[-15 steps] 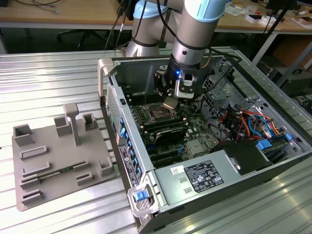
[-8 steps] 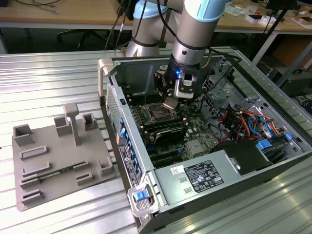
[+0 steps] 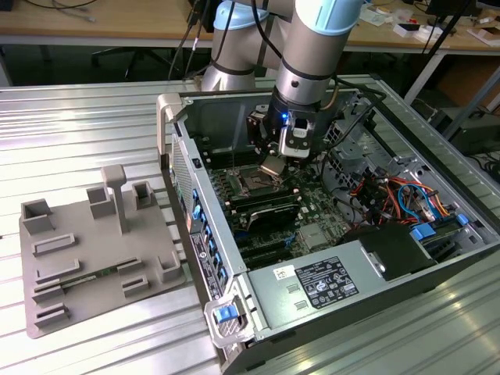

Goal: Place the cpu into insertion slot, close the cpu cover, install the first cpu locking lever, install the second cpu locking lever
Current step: 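Place the cpu into insertion slot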

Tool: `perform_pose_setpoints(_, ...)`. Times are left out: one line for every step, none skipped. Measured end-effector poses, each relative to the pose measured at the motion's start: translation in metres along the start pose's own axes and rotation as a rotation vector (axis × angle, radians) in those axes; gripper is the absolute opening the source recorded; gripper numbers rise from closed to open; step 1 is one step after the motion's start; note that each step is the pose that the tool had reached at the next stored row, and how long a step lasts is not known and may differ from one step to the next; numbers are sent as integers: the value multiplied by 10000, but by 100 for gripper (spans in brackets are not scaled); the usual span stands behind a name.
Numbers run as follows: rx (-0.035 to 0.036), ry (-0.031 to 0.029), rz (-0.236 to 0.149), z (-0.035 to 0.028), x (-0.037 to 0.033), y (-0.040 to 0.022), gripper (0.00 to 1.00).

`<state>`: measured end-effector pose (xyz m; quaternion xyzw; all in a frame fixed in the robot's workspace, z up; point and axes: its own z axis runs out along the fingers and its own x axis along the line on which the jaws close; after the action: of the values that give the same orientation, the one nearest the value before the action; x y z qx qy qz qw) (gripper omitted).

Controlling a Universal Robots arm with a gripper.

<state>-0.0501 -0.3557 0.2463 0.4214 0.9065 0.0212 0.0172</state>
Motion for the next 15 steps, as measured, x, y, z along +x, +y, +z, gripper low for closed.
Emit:
perform_pose_setpoints(4, -5, 27, 0, 0, 0, 55)
perform_pose_setpoints(9, -12, 61, 0, 0, 0, 55)
perform_pose_setpoints(12, -17, 85, 0, 0, 0, 55)
perform_pose_setpoints(14, -20, 99, 0, 0, 0, 55)
perform_pose_setpoints(16, -22, 114, 1, 0, 0, 55)
perform_pose_setpoints(21, -30, 145, 1, 0, 0, 55)
perform_pose_setpoints(24, -34, 165, 1, 0, 0, 55)
perform_pose_setpoints(26, -37, 178, 1, 0, 0, 55)
perform_pose_setpoints(29, -42, 206, 1, 0, 0, 55)
perform_pose_setpoints(32, -46, 222, 1, 0, 0, 55)
perform_pose_setpoints(34, -49, 236, 1, 0, 0, 55)
perform_pose_setpoints(38, -54, 260, 1, 0, 0, 55)
perform_pose_setpoints(42, -61, 282, 1, 0, 0, 55)
perform_pose_setpoints(46, -66, 300, 1, 0, 0, 55)
perform_pose_setpoints(49, -71, 324, 1, 0, 0, 55)
